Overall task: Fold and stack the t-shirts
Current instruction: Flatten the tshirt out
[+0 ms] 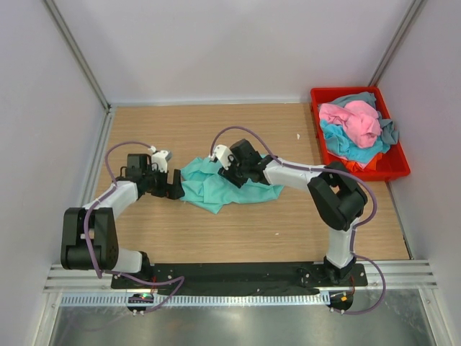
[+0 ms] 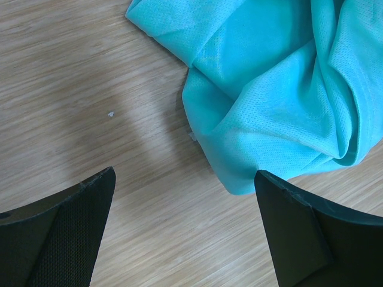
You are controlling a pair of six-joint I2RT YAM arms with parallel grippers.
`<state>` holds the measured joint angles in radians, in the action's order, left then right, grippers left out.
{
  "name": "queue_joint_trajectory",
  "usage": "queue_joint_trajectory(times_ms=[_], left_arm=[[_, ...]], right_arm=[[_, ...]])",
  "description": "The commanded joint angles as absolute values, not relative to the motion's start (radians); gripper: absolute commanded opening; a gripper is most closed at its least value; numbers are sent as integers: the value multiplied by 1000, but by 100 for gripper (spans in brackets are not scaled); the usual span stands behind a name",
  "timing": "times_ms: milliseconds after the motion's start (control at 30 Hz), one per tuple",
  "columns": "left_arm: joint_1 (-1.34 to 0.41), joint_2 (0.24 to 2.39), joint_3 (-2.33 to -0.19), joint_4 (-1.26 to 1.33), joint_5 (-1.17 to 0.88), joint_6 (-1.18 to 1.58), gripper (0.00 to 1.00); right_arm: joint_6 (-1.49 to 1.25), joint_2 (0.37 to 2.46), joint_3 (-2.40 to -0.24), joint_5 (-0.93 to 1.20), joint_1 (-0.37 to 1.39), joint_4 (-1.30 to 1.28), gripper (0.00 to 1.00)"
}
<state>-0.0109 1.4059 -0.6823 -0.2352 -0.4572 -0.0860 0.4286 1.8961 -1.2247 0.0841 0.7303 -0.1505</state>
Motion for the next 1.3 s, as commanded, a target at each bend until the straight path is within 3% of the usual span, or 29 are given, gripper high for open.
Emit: queue_joint_trajectory(times_ms=[0, 167, 267, 300, 400, 700, 1000, 1100, 1200, 1267], left_arm=[[-6, 1385, -680, -206, -477, -81, 99], [-6, 1384, -678, -204, -477, -81, 99], [-6, 1388, -684, -204, -477, -80, 99], [-6, 1388, -683, -206, -477, -78, 99], [-6, 1387, -684, -215, -477, -78, 98], [-6, 1454, -755, -213, -495, -54, 98], [-6, 1686, -929, -238, -685, -6, 82], [-6, 1800, -1047, -314, -762, -5, 68], [-6, 1864, -1118, -354, -839, 24, 44], [-5, 1887, -1135, -373, -865, 43, 8]], right_arm=[[431, 1896, -1253, 40, 730, -95, 49], [433, 1896, -1249, 6, 729, -80, 43], [436, 1893, -1247, 5, 729, -81, 30], [436, 1891, -1247, 5, 729, -84, 18], [443, 1847, -1256, -44, 727, -107, 2], [569, 1565, -1238, -192, 719, -132, 1], [563, 1428, -1278, -222, 669, -221, 2], [557, 1401, -1266, -219, 649, -222, 1], [546, 1376, -1250, -218, 631, -218, 1], [535, 1353, -1247, -213, 620, -221, 1]])
